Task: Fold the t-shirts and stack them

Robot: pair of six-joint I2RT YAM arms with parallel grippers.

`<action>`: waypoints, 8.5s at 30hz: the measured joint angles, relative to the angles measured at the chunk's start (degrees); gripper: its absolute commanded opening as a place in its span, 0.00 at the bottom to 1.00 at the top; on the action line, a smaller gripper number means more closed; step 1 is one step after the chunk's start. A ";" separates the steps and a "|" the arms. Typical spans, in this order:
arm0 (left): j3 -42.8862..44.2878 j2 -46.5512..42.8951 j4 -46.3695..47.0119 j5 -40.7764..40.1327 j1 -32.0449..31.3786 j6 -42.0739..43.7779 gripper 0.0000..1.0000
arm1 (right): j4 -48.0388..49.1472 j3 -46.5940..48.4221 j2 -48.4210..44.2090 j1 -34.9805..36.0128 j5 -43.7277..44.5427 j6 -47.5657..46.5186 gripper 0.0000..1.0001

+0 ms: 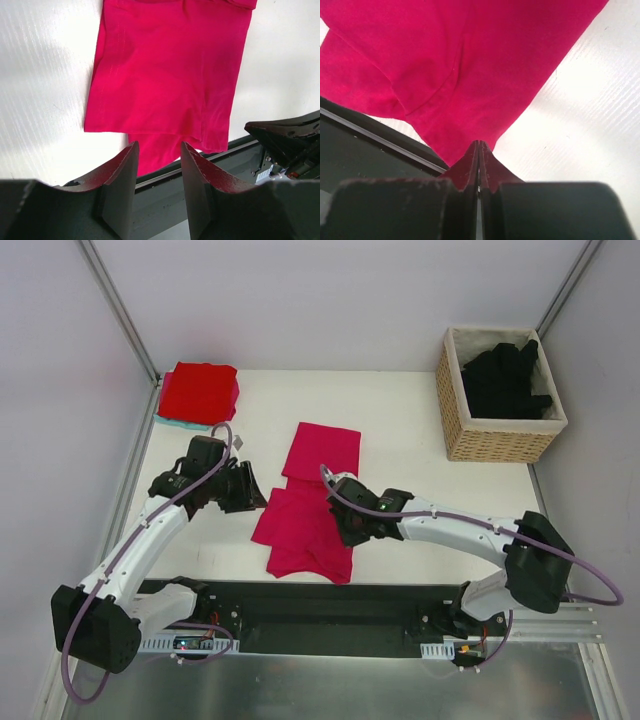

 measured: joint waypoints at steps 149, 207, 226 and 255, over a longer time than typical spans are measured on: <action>-16.81 18.40 25.05 12.41 -4.50 -7.13 0.42 | 19.78 -22.82 0.24 -29.27 -35.52 11.87 0.22; -25.18 8.98 24.92 18.08 -6.23 -10.38 0.00 | 5.44 -14.27 2.86 -19.52 -33.46 3.98 0.01; -27.26 -14.27 4.28 21.42 -12.79 -14.95 0.00 | -2.60 -19.39 -11.13 0.55 -27.26 16.41 0.01; 12.92 23.37 -2.29 18.03 -6.25 -0.39 0.00 | -24.79 16.76 2.71 -28.68 -20.68 -5.84 0.01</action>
